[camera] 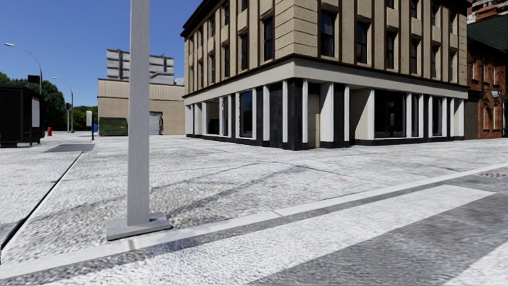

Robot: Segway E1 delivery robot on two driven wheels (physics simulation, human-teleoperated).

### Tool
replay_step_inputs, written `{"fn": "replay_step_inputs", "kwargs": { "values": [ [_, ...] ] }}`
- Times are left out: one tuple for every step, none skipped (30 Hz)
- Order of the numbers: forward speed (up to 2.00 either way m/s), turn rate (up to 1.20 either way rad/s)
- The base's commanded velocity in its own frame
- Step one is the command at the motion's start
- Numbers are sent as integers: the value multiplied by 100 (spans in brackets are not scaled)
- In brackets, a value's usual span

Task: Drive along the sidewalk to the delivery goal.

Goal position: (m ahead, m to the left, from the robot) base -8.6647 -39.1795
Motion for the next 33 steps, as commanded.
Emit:
{"fn": "replay_step_inputs", "kwargs": {
  "values": [
    [0, -44],
    [0, -44],
    [0, -44],
    [0, -44],
    [0, -44],
    [0, -44],
    [0, -44],
    [0, -44],
    [0, -44],
    [0, -44],
    [0, -44],
    [0, -44],
    [0, -44],
    [0, -44],
    [0, -44],
    [0, -44],
    [0, -44],
    [0, -44],
    [0, -53],
    [0, -63],
    [0, -68],
    [0, -68],
    [0, -69],
    [0, -69],
    [0, -69],
    [0, -69],
    [0, -69],
    [0, -69],
    [0, -69],
    [0, -69],
    [0, -69],
    [0, -69],
    [0, -69]
  ]
}}
